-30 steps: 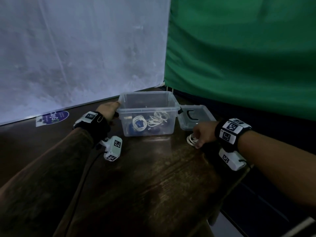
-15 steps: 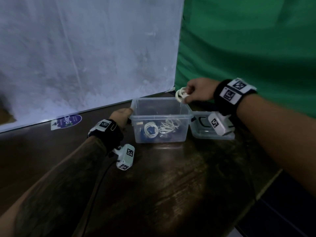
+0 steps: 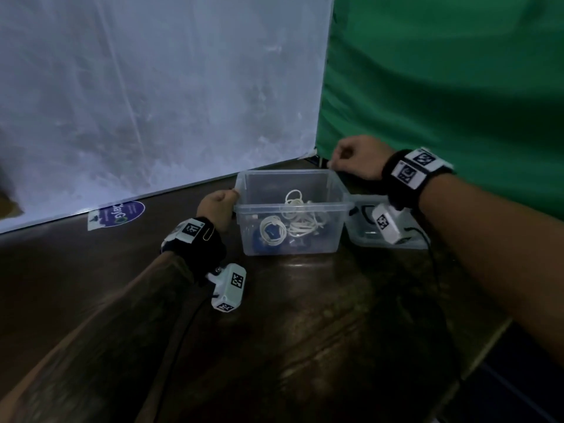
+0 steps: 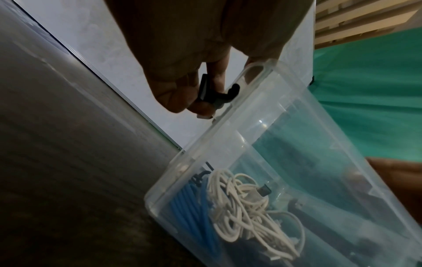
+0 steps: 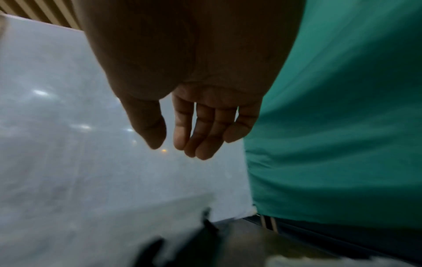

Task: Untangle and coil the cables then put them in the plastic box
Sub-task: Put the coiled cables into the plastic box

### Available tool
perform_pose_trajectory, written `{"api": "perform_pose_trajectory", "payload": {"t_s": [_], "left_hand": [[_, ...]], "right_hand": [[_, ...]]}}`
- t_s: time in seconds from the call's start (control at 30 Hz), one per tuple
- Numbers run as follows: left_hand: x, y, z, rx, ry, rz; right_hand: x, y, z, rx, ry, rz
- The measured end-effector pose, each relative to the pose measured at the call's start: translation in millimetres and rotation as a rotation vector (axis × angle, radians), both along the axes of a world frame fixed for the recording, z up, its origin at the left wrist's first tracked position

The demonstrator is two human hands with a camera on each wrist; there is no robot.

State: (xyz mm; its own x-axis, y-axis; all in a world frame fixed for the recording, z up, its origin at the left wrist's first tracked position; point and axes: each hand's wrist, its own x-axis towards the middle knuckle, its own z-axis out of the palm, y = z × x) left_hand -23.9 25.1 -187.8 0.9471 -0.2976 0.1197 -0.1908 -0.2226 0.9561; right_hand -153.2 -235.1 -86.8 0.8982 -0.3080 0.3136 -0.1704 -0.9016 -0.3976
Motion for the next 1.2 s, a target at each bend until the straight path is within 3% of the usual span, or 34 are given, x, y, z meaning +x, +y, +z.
{"api": "perform_pose_trajectory", "payload": {"t_s": [0.1,0.23,0.3,0.6,0.9,1.1,1.2], "left_hand": [[1,0,-1,0.014,-0.016,0.007],[3,-2,-2,-0.006,-0.004,0.034],[4,-2,-2,-0.014,0.016,0.044],[2,-2,0,0.011,0.036,0.029],[-5,-1,4,0.000,0.044,0.029],[-6,0,6,0.023,0.041,0.025],[-6,0,6,0.031,0.040,0.026]], "right_hand": [[-37,-38,-26,-0.023,0.107,-0.088],[-63,-60,-82,-0.208,0.573,-0.116],[-63,-56,-100,-0.250,0.696,-0.119],[-52,-55,-108,-0.292,0.729,-0.158],[-80,-54,-100,-0.334,0.668,-0.088],[-94,-55,-104,-0.169,0.703,0.005],[-101,-72,-93,-0.161,0.549,-0.140]]}}
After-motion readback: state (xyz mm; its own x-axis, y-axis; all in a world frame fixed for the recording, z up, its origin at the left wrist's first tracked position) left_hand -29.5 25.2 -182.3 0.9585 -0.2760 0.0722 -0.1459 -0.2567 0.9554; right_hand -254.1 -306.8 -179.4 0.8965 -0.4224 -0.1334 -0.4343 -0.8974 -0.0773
